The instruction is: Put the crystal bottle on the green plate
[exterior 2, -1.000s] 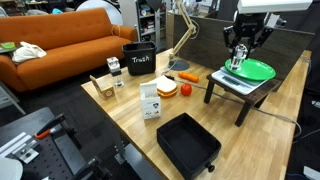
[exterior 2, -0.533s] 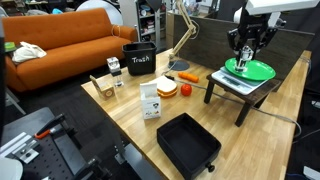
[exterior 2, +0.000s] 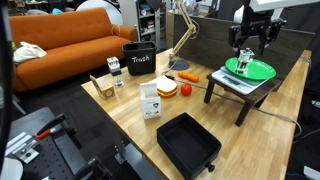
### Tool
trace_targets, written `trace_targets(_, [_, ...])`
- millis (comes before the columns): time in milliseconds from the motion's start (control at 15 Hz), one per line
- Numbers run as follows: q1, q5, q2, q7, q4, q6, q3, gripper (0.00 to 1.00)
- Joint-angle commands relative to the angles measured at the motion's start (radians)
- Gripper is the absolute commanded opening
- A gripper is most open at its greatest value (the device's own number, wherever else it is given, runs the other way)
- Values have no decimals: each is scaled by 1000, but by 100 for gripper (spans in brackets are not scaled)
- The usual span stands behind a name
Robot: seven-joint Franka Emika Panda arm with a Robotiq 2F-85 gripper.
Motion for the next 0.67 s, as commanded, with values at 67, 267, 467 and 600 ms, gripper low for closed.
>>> trace_targets(67, [-3, -5, 14, -17, 32, 5, 0, 100])
trace_targets(267, [-4, -2, 4, -12, 27, 15, 0, 100])
trace_targets(467, [-5, 7, -22, -4, 4, 33, 3, 100])
trace_targets(600, [-7, 22, -59, 9, -33, 43, 8, 100])
